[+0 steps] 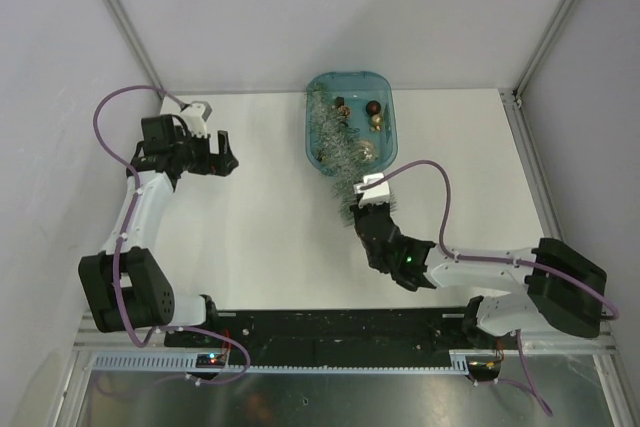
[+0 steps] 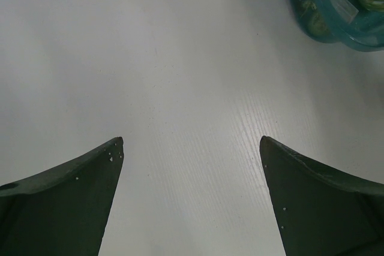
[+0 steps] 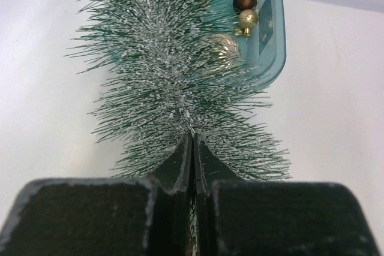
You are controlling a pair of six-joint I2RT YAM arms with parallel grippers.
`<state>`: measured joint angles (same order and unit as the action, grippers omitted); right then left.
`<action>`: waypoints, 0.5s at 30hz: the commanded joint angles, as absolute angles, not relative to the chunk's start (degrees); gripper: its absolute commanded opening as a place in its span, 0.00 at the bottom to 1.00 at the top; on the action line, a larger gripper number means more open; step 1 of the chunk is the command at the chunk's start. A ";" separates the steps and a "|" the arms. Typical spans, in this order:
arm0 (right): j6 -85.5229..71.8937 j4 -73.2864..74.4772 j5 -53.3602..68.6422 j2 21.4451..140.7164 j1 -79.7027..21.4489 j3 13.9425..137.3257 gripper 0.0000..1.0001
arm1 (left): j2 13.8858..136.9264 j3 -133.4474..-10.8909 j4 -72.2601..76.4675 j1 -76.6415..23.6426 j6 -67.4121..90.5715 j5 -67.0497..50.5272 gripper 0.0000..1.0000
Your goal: Decorate the small christmas tree
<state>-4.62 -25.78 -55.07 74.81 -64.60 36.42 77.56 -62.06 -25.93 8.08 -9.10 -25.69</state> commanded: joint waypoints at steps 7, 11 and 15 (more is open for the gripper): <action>-10.68 -34.30 -57.22 82.30 -61.28 37.17 0.00 | 74.70 -64.28 -25.93 8.35 -10.85 -25.17 1.00; -16.29 -28.60 -57.06 85.00 -62.28 37.17 0.00 | 74.72 -64.13 -25.93 8.35 -11.10 -24.94 1.00; -22.00 -22.26 -57.19 85.09 -62.78 37.11 0.10 | 74.77 -64.16 -25.93 8.35 -11.03 -25.26 1.00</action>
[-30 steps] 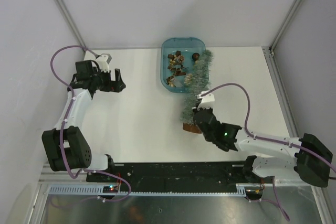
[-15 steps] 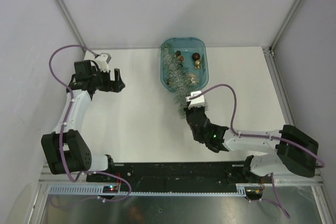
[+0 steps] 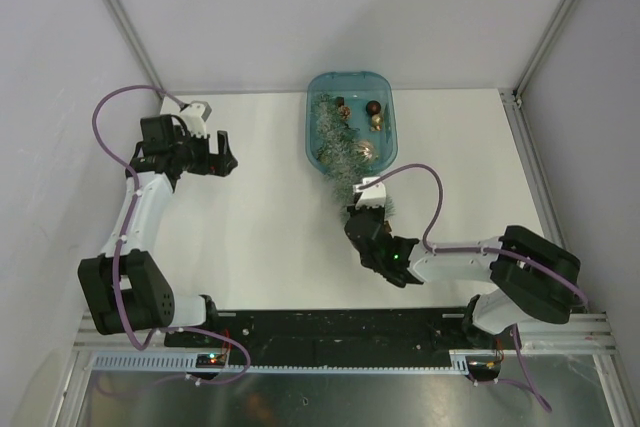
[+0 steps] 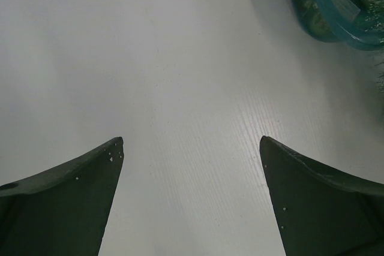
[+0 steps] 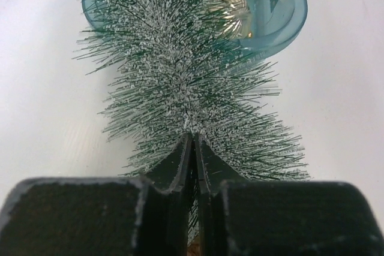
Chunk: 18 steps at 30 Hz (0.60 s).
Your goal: Decorate the small christmas tree
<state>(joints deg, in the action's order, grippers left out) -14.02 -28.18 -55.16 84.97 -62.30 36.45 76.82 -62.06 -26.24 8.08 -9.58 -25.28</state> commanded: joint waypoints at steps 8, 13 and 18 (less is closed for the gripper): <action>-24.66 -9.00 -47.78 76.91 -60.63 41.51 0.82 | 74.31 -63.70 -25.91 8.35 -11.88 -24.78 0.99; -22.67 -1.89 -38.52 73.12 -56.74 50.07 0.94 | 74.02 -63.48 -25.91 8.35 -12.40 -24.39 1.00; -20.07 4.53 -32.42 79.41 -50.97 61.64 0.97 | 74.42 -63.62 -25.85 8.33 -12.16 -24.89 1.00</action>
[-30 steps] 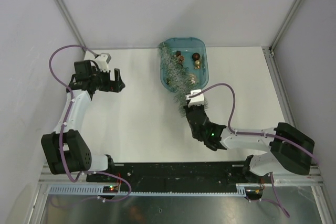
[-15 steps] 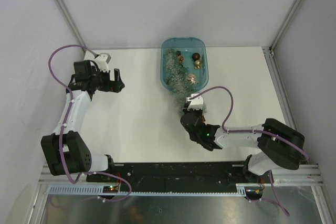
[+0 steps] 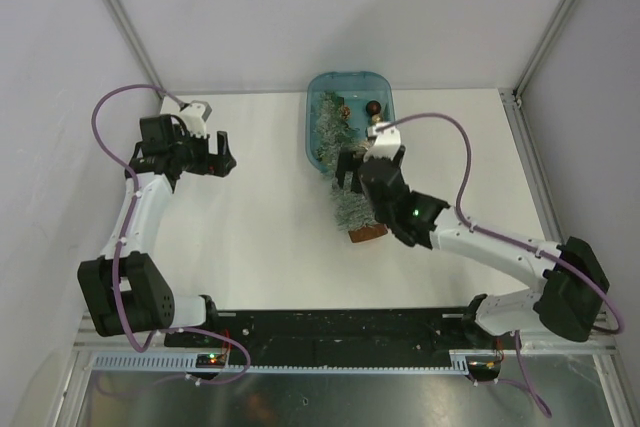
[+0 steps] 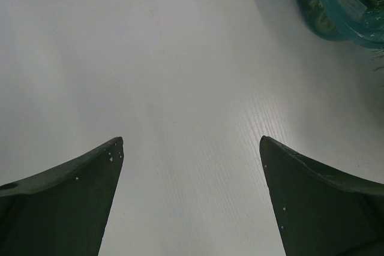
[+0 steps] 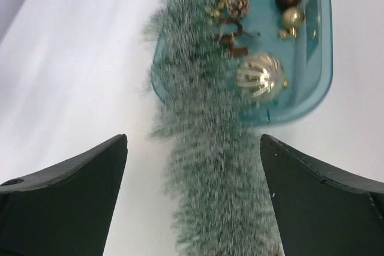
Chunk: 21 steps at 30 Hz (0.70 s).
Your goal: Decorate the small christmas tree
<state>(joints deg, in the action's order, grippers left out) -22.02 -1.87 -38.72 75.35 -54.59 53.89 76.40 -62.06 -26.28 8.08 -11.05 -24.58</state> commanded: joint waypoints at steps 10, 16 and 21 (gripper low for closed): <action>-15.49 13.66 -26.08 105.46 -43.69 86.59 0.92 | 74.35 -63.92 -26.03 8.26 -12.42 -24.34 1.00; -15.43 13.80 -23.99 109.57 -42.07 89.82 0.73 | 74.21 -63.02 -26.14 8.26 -13.25 -23.72 1.00; -15.60 13.15 -23.77 109.81 -42.02 89.82 0.35 | 74.04 -61.78 -26.21 8.26 -13.37 -23.57 1.00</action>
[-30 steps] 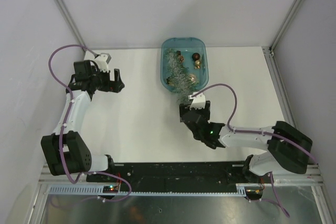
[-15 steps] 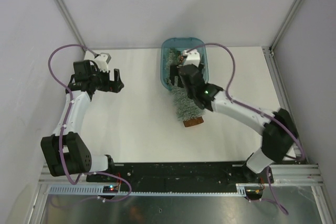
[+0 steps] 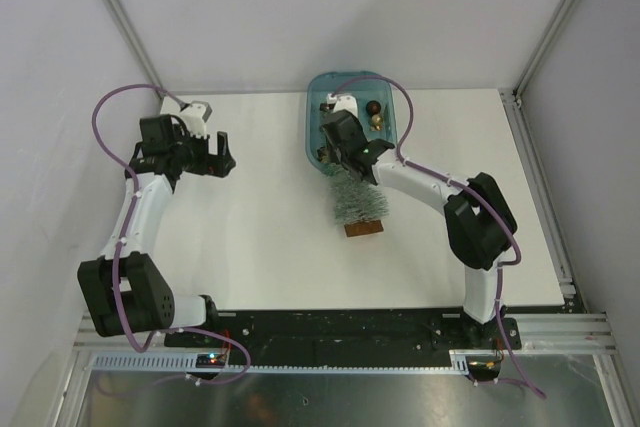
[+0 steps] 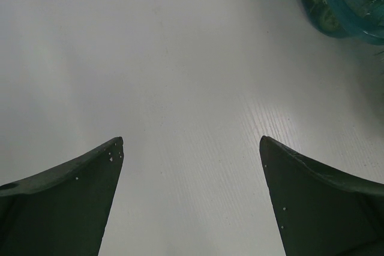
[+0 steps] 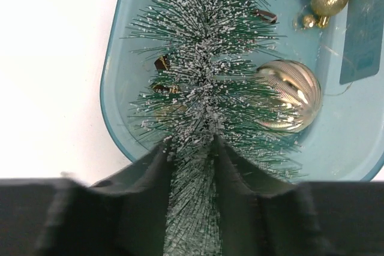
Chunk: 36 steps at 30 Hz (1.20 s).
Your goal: Decorate the small christmas tree
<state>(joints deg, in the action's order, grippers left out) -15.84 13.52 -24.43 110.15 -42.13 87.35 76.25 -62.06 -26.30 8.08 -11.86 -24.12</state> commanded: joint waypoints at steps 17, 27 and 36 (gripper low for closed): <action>-11.38 -1.19 -36.61 83.62 -55.10 68.40 0.00 | 71.35 -58.64 -26.34 8.24 -13.72 -22.68 1.00; -11.57 -12.54 -50.05 68.73 -70.51 46.81 0.00 | 70.37 -58.47 -26.71 8.19 -14.03 -22.24 1.00; -13.83 -11.01 -60.58 67.24 -81.15 42.26 0.00 | 70.42 -58.54 -26.81 8.26 -13.66 -22.37 1.00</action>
